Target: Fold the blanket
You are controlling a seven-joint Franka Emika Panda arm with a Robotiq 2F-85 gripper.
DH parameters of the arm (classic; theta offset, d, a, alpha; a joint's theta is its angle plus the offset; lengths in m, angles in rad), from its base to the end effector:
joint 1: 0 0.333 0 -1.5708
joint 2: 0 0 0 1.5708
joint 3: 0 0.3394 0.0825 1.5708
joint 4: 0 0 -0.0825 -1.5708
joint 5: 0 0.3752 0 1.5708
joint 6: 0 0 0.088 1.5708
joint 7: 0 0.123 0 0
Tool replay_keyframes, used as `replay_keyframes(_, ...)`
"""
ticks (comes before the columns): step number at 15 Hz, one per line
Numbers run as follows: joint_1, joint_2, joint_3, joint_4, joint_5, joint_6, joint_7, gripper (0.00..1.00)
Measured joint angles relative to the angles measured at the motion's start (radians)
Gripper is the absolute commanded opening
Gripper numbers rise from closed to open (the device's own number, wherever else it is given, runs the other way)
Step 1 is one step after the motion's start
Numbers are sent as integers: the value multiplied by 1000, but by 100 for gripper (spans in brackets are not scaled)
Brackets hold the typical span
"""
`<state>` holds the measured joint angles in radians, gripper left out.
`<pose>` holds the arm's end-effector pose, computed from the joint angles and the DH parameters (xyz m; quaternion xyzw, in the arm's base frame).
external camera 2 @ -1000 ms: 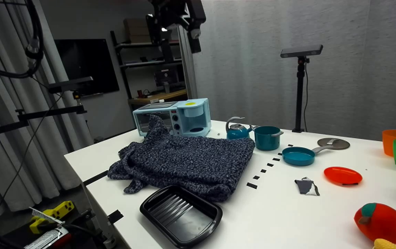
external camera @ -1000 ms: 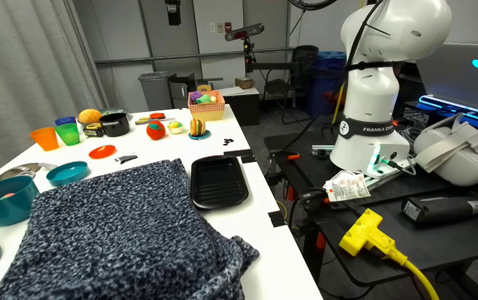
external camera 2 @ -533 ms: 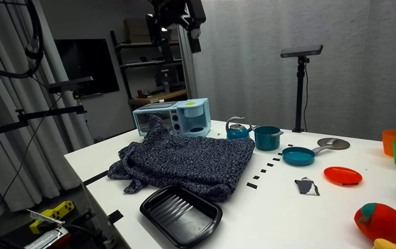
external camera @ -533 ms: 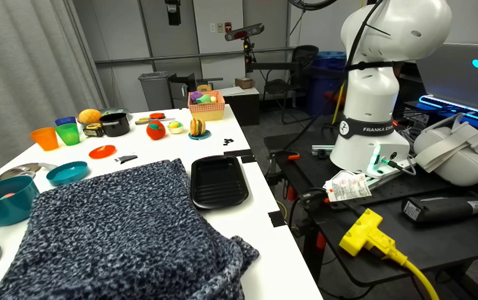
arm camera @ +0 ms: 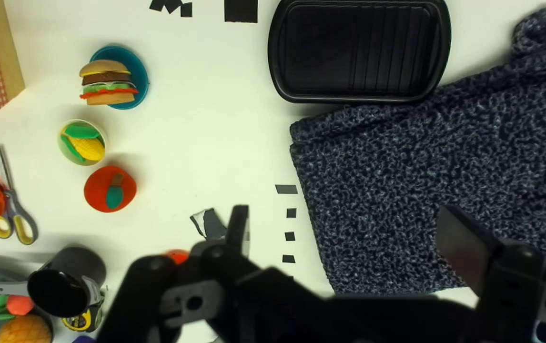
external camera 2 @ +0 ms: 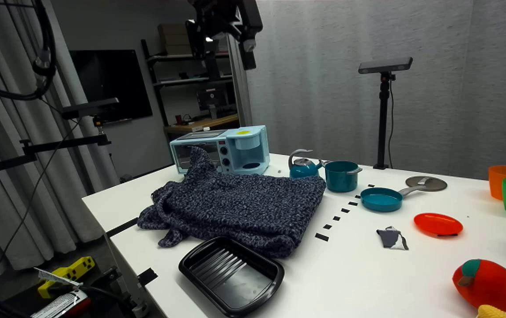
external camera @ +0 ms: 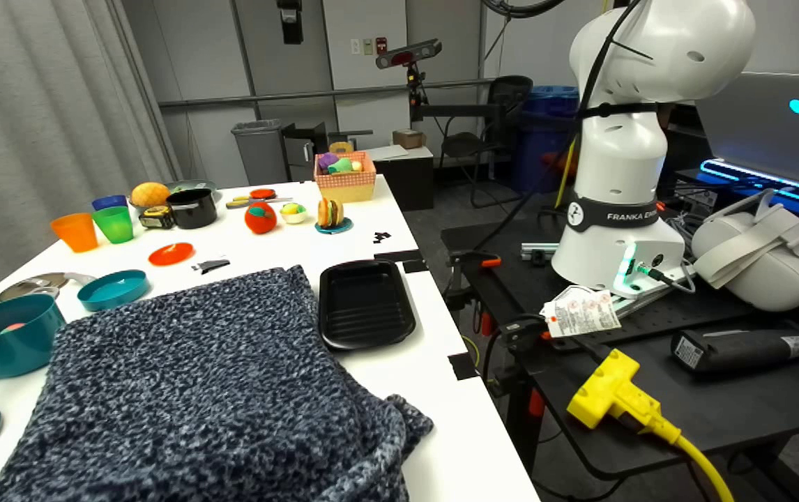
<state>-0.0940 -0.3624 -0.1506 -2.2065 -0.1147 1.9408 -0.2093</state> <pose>0.4239 -0.1227 0.5419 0.9985 0.0042 0.0396 0.0374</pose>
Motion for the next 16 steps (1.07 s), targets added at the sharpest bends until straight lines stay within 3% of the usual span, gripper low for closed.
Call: replay_keyframes(16,3,9,0,0,20,-29,-76,100)
